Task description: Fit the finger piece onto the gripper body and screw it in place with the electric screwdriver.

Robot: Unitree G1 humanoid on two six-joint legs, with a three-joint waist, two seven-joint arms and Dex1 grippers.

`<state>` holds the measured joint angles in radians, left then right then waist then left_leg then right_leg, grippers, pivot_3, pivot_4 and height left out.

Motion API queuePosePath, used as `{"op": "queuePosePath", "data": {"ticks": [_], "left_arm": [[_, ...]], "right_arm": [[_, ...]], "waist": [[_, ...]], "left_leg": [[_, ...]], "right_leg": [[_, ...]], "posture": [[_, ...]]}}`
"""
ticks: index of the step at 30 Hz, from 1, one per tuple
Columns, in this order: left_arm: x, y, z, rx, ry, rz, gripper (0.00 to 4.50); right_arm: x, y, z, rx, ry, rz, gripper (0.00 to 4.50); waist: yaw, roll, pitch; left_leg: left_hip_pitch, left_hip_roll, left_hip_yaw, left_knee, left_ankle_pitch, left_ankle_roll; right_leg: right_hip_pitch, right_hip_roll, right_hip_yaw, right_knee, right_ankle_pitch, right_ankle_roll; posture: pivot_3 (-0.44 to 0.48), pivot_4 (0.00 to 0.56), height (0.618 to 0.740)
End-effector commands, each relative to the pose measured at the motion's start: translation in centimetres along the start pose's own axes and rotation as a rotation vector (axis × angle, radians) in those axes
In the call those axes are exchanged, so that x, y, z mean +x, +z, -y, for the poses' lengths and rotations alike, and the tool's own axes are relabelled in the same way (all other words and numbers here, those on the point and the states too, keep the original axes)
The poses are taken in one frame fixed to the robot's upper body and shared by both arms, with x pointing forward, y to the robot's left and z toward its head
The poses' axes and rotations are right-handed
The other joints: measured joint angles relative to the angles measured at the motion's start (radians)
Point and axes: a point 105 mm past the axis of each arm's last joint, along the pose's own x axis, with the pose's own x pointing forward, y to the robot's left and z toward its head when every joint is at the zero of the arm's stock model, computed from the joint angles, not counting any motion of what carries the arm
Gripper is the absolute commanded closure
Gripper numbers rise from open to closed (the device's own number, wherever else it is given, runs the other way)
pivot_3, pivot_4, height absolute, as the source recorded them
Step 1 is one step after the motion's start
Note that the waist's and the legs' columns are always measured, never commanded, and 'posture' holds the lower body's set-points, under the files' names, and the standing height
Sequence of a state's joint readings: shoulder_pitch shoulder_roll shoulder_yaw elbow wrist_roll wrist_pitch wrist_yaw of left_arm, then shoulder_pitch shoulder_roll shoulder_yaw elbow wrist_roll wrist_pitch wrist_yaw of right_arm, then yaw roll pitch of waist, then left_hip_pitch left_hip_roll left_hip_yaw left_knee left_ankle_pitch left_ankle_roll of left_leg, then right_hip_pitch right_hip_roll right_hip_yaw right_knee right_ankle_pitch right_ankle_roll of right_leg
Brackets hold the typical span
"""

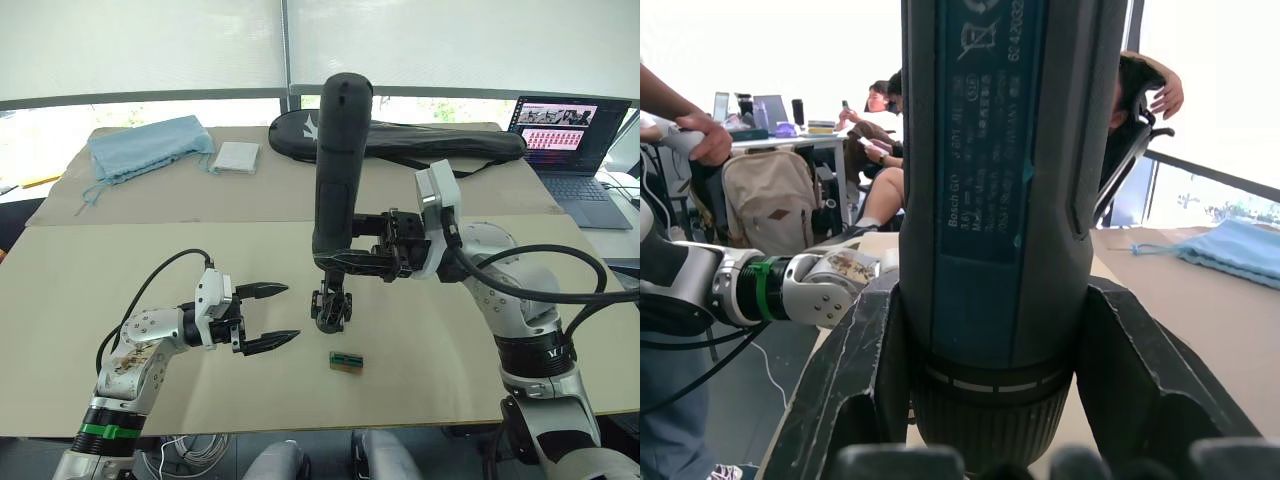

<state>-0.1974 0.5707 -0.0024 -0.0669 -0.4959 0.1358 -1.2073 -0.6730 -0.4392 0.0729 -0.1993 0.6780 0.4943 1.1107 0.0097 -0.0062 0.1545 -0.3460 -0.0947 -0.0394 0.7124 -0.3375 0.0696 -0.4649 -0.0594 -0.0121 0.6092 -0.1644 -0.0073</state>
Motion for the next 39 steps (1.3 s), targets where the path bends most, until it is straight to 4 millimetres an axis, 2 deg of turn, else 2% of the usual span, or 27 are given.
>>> {"op": "queuePosePath", "data": {"ticks": [1, 17, 39], "left_arm": [[0.3, 0.6, 0.2, 0.037, -0.012, 0.010, 0.00], [0.8, 0.2, 0.5, 0.036, -0.023, -0.006, 0.00], [3.7, -1.9, 0.7, 0.046, -0.032, -0.037, 0.00]], "right_arm": [[0.2, 1.0, -0.3, -0.053, 0.018, 0.043, 2.60], [0.6, 1.2, -0.6, -0.047, 0.027, 0.052, 2.60], [0.4, 1.8, -1.0, -0.037, 0.047, 0.064, 2.60]], "waist": [[0.000, 0.000, 0.000], [0.000, 0.000, 0.000], [0.001, 0.000, 0.000]], "left_leg": [[0.000, 0.000, 0.000, 0.000, 0.000, 0.000], [0.000, 0.000, 0.000, 0.000, 0.000, 0.000], [0.000, 0.000, 0.000, 0.000, 0.000, 0.000]], "right_leg": [[0.000, 0.000, 0.000, 0.000, 0.000, 0.000], [0.000, 0.000, 0.000, 0.000, 0.000, 0.000], [0.000, 0.000, 0.000, 0.000, 0.000, 0.000]], "posture": [[0.000, 0.150, 0.740], [0.000, 0.150, 0.740], [0.000, 0.150, 0.740]]}}
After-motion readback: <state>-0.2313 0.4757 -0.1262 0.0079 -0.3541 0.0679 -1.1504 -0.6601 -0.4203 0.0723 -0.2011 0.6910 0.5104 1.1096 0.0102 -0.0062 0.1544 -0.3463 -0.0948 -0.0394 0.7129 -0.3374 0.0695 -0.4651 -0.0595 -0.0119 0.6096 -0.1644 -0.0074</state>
